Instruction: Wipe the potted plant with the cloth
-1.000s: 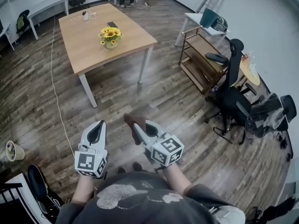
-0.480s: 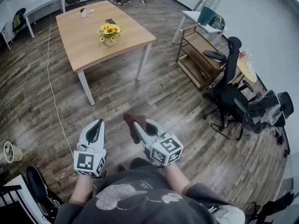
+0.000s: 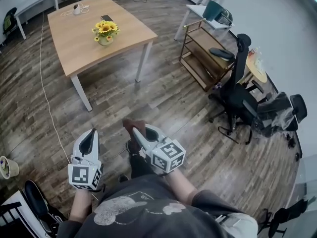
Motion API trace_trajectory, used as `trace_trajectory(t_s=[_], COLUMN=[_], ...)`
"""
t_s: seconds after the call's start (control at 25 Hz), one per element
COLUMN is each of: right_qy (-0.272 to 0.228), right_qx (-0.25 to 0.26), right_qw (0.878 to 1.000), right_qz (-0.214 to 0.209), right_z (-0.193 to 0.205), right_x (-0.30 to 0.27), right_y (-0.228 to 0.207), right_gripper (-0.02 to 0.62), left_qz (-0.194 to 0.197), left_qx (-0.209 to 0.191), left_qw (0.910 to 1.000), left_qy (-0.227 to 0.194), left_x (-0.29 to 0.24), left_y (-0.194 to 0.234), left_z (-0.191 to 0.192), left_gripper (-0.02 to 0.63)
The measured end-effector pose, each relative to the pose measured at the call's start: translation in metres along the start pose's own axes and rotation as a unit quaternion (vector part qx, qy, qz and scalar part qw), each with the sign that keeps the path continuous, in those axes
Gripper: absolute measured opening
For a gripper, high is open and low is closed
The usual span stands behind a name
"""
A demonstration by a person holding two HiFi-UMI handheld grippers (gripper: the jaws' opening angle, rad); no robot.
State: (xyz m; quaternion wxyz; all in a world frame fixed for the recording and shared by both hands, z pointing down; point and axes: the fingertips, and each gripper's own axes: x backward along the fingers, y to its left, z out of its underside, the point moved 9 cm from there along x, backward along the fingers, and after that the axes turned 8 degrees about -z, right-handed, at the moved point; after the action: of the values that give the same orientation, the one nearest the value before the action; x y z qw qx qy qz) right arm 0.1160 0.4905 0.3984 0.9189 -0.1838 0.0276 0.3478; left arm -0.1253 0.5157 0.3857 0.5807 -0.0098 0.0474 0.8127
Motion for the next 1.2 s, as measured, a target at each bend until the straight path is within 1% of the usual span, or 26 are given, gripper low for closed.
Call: trace_trajectory(t_s=[0.24, 0.44, 0.64, 0.8, 0.88, 1.04, 1.2], right_qy=[-0.003, -0.006, -0.013, -0.005, -0.001, 0.005, 0.005], right_qx=[-0.009, -0.01, -0.011, -0.019, -0.022, -0.02, -0.033], right_qw=[1.0, 0.999, 0.999, 0.999, 0.999, 0.998, 0.998], right_qz=[-0.027, -0.044, -0.048, -0.047, -0.048, -0.053, -0.046], right_z=[-0.02, -0.046, -0.073, -0.083, -0.087, -0.097, -0.102], right_x=[-0.041, -0.08, -0.102, -0.117, -0.123, -0.131, -0.136], right_y=[-0.053, -0.105, -0.157, -0.196, -0.213, -0.242, -0.26], right_gripper=[0.044, 0.044, 0.044, 0.044, 0.044, 0.044, 0.044], left_qz=[-0.024, -0.037, -0.052, -0.067, -0.077, -0.092, -0.092], left_qx=[-0.003, -0.016, -0.011, -0.006, 0.001, 0.005, -0.003], left_qw=[0.9996, 0.9992, 0.9986, 0.9977, 0.997, 0.9957, 0.9957], left_qy=[0.013, 0.007, 0.003, 0.01, 0.007, 0.004, 0.005], left_x=[-0.053, -0.112, -0.164, -0.199, -0.215, -0.243, -0.262], left_y=[0.008, 0.016, 0.017, 0.019, 0.02, 0.017, 0.011], left_z=[-0.003, -0.017, -0.025, -0.023, -0.022, -0.023, -0.029], left_gripper=[0.02, 0.02, 0.02, 0.02, 0.02, 0.02, 0.02])
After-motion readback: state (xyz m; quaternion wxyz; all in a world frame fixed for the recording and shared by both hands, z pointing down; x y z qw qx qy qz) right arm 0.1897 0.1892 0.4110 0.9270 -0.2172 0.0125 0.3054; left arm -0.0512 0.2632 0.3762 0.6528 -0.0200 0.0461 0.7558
